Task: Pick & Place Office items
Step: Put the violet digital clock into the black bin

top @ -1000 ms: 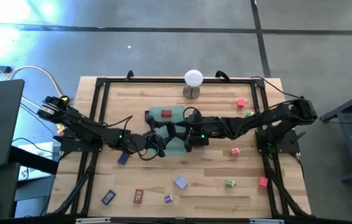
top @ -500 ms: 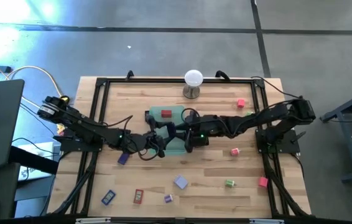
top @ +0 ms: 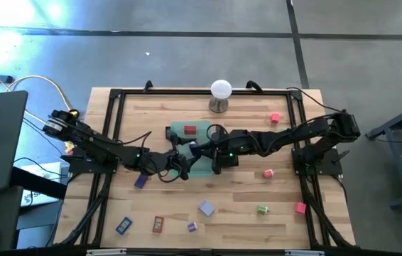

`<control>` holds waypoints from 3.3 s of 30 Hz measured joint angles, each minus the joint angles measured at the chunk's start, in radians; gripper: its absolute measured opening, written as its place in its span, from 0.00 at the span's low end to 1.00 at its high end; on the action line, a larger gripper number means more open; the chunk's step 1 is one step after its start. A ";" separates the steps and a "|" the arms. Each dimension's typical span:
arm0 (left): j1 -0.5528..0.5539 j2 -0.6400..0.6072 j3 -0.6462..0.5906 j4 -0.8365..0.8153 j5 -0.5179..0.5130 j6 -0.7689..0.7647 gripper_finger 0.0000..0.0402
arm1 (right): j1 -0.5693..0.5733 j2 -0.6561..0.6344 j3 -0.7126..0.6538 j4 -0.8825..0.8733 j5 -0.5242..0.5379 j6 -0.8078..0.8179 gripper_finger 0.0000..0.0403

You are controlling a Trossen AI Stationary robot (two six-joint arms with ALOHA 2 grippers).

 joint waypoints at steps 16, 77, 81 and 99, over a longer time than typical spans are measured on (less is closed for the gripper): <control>-0.054 -0.002 0.001 -0.015 0.125 -0.060 0.87 | 0.065 0.002 -0.001 -0.065 0.209 -0.110 0.09; -0.027 -0.047 0.000 -0.181 0.141 -0.207 0.87 | -0.014 0.095 0.000 -0.679 0.250 0.392 0.12; -0.027 -0.047 0.000 -0.181 0.141 -0.221 0.87 | -0.035 0.112 0.000 -0.673 0.207 0.393 0.12; -0.027 -0.046 0.000 -0.181 0.153 -0.231 0.87 | -0.069 0.143 -0.001 -0.634 0.181 0.397 0.22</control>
